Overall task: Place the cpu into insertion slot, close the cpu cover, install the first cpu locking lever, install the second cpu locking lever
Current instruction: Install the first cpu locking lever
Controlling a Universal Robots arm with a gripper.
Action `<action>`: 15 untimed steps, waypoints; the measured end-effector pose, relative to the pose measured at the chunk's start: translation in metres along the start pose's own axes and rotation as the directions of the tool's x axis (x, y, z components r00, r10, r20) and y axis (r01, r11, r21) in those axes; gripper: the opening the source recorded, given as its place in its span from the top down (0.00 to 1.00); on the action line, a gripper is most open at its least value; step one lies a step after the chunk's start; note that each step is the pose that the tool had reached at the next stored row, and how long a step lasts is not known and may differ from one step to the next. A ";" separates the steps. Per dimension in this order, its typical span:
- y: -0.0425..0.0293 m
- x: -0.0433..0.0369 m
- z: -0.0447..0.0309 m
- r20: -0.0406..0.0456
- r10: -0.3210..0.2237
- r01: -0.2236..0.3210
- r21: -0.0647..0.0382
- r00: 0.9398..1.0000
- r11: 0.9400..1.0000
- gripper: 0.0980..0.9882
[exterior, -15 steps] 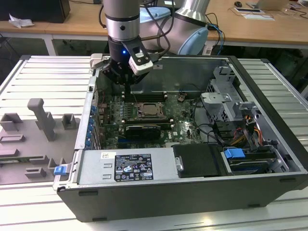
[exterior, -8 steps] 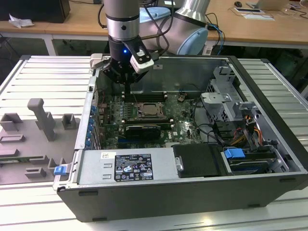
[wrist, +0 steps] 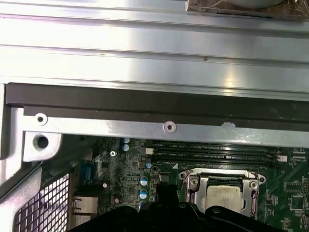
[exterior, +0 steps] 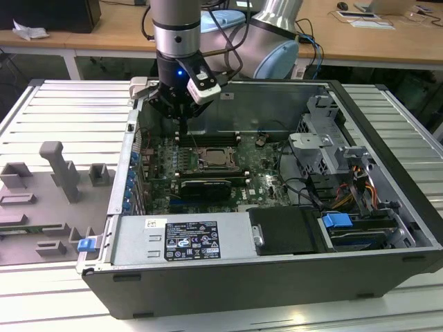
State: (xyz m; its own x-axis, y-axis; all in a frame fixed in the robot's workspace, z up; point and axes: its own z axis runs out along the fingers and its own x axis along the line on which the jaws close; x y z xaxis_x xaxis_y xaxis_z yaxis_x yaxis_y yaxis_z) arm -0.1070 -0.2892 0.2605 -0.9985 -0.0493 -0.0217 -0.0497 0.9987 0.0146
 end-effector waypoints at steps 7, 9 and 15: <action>-0.0003 -0.0118 0.0005 0.000 0.000 0.000 0.000 1.000 1.000 0.99; -0.0006 -0.0169 0.0007 0.000 0.000 0.000 0.000 1.000 1.000 0.99; -0.0011 -0.0289 0.0012 0.000 0.000 0.000 0.000 1.000 1.000 0.99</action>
State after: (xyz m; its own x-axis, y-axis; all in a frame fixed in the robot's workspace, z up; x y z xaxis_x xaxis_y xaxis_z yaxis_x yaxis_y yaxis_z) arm -0.0781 -0.2888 0.2599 -0.9986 -0.0493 -0.0212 -0.0497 0.9987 0.0146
